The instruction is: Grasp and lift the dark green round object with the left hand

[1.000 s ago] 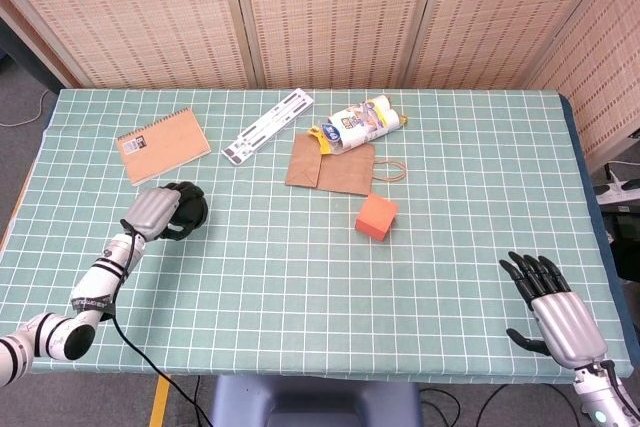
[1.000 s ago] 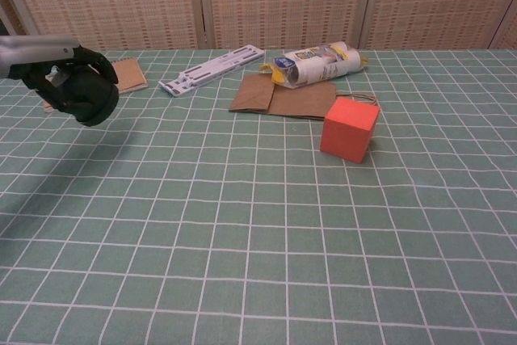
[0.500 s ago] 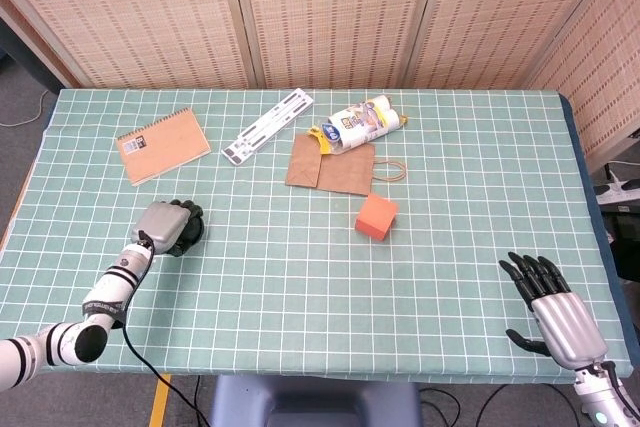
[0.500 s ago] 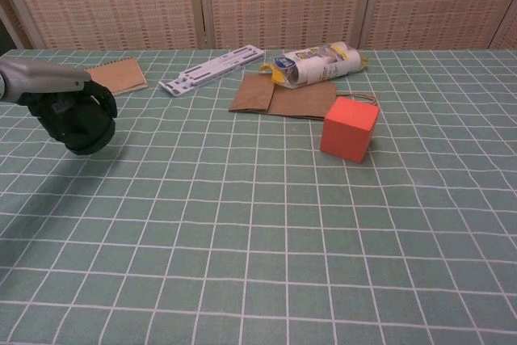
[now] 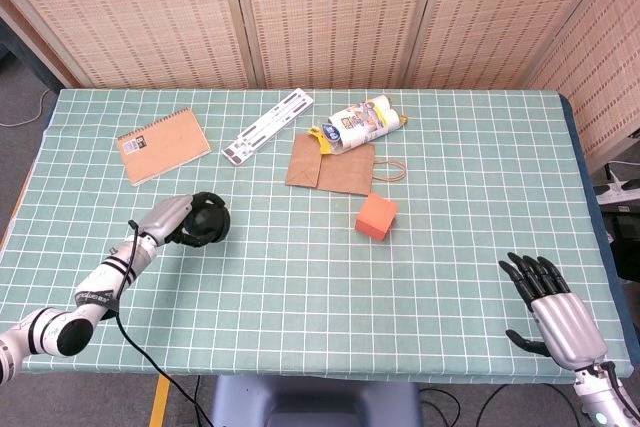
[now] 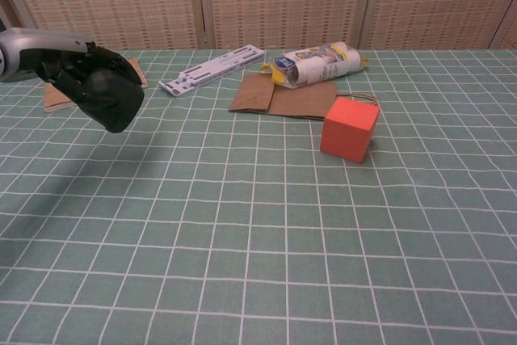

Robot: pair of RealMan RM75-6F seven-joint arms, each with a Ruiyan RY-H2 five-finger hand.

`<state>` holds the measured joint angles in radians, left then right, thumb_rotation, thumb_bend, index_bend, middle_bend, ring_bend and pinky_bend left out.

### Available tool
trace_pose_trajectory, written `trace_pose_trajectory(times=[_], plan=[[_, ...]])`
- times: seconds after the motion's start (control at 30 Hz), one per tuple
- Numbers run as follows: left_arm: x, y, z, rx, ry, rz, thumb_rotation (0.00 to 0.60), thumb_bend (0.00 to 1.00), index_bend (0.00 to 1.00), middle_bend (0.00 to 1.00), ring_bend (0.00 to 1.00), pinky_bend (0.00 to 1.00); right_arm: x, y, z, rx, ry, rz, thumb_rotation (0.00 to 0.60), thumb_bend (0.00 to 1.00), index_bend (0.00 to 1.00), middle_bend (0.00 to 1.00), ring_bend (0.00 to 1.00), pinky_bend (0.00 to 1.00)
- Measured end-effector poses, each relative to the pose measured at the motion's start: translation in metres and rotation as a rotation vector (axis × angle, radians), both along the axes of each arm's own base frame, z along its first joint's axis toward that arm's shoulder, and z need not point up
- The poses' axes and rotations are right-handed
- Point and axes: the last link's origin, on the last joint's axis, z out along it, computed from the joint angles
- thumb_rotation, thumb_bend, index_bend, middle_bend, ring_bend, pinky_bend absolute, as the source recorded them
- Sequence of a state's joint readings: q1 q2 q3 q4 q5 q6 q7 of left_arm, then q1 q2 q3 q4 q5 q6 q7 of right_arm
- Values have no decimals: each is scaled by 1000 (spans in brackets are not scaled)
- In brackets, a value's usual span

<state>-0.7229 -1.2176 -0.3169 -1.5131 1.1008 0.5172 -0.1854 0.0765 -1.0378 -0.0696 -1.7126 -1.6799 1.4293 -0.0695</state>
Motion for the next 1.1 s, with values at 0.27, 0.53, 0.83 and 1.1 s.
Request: trace_pose_trajectory(times=[0.27, 0.53, 0.83, 1.1], plan=[[-23, 2, -8, 71, 386, -192, 600, 524, 690, 651, 717, 984, -1, 0, 1, 8, 2, -8, 600, 83, 0, 0, 0, 0], [-26, -4, -16, 102, 599, -244, 600, 505, 667, 645, 717, 980, 0, 0, 1, 9, 0, -6, 600, 83, 0, 0, 0, 0], [-37, -13, -26, 74, 562, -209, 600, 478, 547, 569, 628, 892, 2, 2, 0, 15, -16, 4, 600, 83, 0, 0, 0, 0], [-56, -17, -36, 87, 622, -222, 600, 445, 90, 166, 191, 559, 1, 2, -2, 17, -16, 6, 600, 83, 0, 0, 0, 0]])
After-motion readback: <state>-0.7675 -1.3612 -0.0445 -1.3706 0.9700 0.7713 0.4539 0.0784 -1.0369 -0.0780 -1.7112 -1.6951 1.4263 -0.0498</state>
